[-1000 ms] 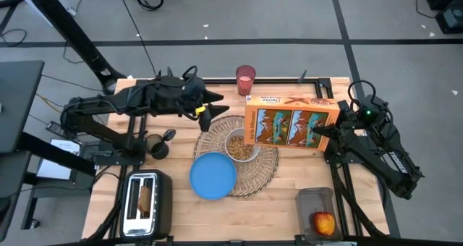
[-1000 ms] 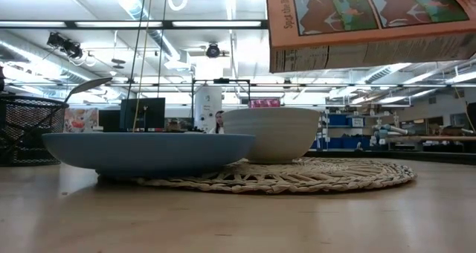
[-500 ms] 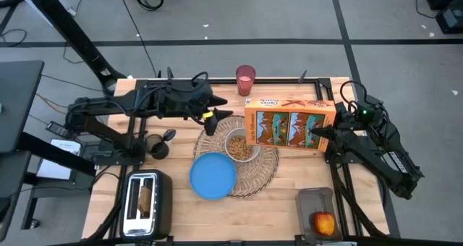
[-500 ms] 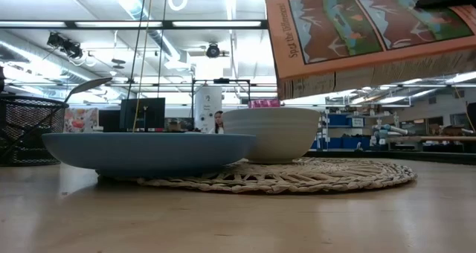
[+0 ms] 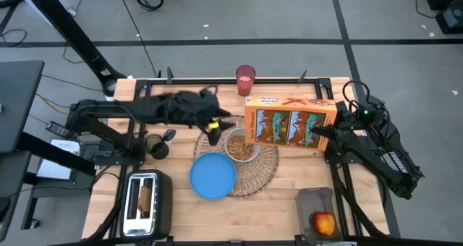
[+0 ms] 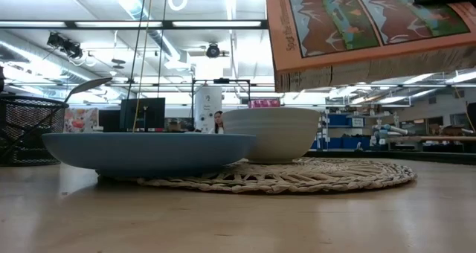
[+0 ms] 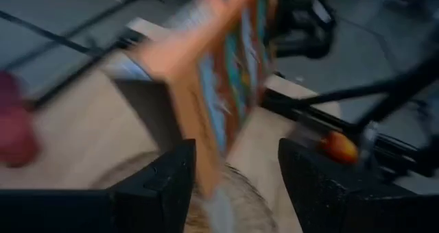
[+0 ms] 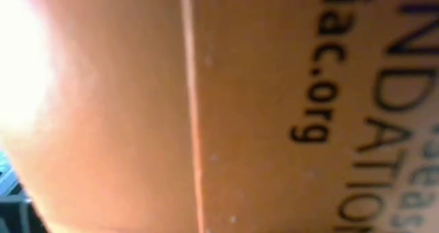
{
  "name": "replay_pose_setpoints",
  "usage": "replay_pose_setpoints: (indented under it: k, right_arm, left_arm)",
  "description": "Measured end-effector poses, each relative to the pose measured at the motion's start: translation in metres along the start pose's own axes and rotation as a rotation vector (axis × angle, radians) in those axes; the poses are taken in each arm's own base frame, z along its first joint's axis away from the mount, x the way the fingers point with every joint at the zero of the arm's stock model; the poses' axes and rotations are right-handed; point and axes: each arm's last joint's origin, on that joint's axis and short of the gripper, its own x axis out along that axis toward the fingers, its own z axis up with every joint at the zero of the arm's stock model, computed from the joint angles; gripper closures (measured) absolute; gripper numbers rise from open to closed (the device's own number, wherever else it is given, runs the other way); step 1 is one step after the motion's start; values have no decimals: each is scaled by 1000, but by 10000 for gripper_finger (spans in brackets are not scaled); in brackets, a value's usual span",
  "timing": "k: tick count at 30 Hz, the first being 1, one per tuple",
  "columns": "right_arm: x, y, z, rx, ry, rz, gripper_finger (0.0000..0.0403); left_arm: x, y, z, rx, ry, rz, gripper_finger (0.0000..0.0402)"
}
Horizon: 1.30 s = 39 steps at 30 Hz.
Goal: Arrange a breakfast setting
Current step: Pour the cereal into the white bowl
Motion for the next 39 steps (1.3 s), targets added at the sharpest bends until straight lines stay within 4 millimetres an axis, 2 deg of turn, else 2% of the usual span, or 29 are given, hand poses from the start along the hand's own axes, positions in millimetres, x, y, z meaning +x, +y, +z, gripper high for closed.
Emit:
replay_pose_setpoints:
  k: [6,11,18,24,29,34,39]
  right_arm:
    - [0,1,2,-4,-11,14,156]
    - [0,0,0,-1,5,16,156]
    - [0,0,-2,-15,24,22,156]
    - [0,1,-1,-34,20,44,156]
    - [0,1,-1,-55,19,41,156]
    - [0,1,-3,-50,29,38,156]
    - [2,-2,-2,-25,51,33,156]
  left_arm:
    - [28,12,-37,-13,-76,-42,204]
    - [37,19,-54,41,-144,-10,204]
    - [67,25,-75,50,-110,-2,205]
    - [79,36,-71,28,-144,-54,205]
    - [77,36,-61,22,-208,-127,205]
    - [74,35,-50,25,-238,-134,205]
    - [74,40,-48,22,-234,-124,205]
